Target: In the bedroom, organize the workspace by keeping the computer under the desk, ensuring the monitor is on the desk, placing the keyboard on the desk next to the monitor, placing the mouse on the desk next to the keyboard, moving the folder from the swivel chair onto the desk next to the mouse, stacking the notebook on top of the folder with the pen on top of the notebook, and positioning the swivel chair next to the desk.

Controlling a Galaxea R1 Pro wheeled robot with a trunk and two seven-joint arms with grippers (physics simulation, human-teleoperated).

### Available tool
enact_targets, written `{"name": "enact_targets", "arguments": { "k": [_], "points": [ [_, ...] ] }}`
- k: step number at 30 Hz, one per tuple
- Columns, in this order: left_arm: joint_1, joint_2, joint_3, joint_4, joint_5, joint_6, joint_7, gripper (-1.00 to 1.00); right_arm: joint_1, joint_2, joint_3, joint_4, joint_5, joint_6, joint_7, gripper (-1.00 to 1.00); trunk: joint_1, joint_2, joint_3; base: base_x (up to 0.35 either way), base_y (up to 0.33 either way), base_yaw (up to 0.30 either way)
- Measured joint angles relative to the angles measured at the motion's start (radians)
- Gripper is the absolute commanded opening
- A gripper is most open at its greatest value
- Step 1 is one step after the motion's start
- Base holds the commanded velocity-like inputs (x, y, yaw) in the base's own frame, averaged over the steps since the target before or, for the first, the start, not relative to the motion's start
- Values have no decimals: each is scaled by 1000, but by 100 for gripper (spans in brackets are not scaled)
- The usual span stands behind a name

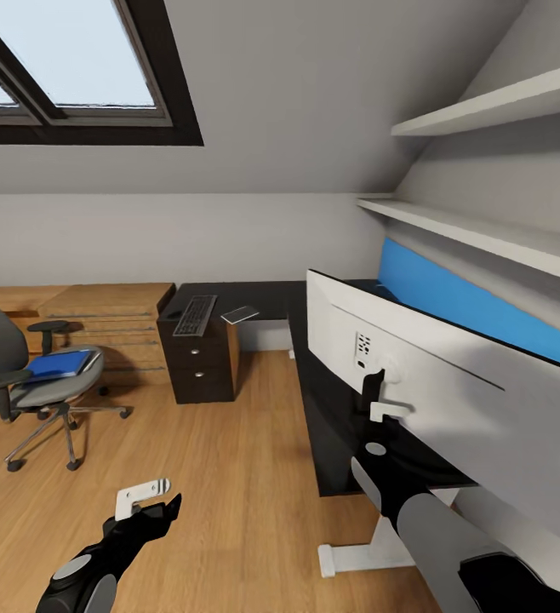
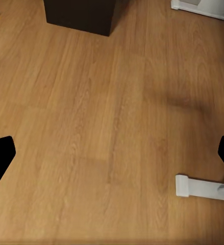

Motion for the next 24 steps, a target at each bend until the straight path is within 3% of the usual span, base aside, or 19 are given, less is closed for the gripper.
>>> {"name": "enact_targets", "arguments": {
  "k": [18,24],
  "points": [
    [0,-1,-2,0,-1,-1,0,100,0,1,7,-1,-2,1,0,-100,0,0,0,1,0,0],
    [0,0,-2,0,-1,-1,0,100,0,2,2,0,1,1,1,-100,0,0,0,217,0,0]
  ]
}}
